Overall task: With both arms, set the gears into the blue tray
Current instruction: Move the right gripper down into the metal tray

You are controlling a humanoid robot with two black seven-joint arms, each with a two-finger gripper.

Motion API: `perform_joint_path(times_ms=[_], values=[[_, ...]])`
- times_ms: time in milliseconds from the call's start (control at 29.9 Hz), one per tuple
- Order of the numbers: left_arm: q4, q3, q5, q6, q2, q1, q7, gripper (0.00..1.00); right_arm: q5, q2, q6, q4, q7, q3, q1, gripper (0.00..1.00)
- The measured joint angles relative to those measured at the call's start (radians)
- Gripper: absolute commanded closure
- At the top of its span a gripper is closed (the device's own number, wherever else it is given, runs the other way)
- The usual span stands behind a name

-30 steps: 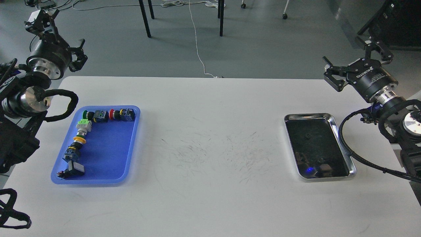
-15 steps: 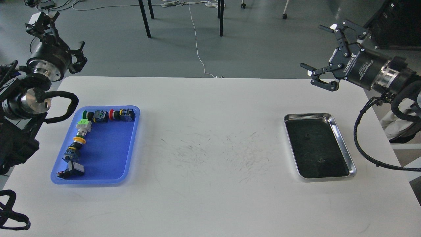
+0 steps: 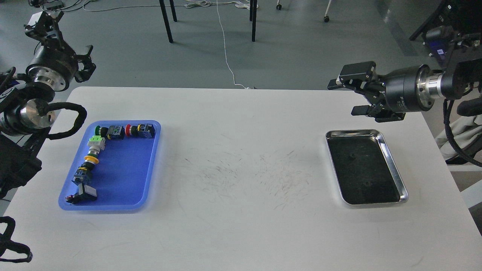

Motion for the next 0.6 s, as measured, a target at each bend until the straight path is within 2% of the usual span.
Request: perform_joint_path(times_ms=[100, 200, 401, 601], values=[[-0.001, 0.0, 0.0, 0.0, 0.001, 0.0, 0.0, 0.02, -0.14, 0.073, 0.0, -0.115, 0.004, -0.067, -0.008, 0.01], [-0.001, 0.0, 0.0, 0.001, 0.001, 0.001, 0.0, 0.02, -0.187, 0.142, 0.0, -0.203, 0.009, -0.093, -0.054, 0.01], [-0.002, 0.0, 0.0, 0.008, 0.003, 0.001, -0.003, 0.02, -0.208, 0.248, -0.001, -0.286, 0.012, -0.102, -0.12, 0.02], [-0.002, 0.0, 0.0, 0.009, 0.006, 0.001, -0.007, 0.02, -0.245, 0.279, -0.001, -0.343, 0.031, -0.102, -0.164, 0.03]])
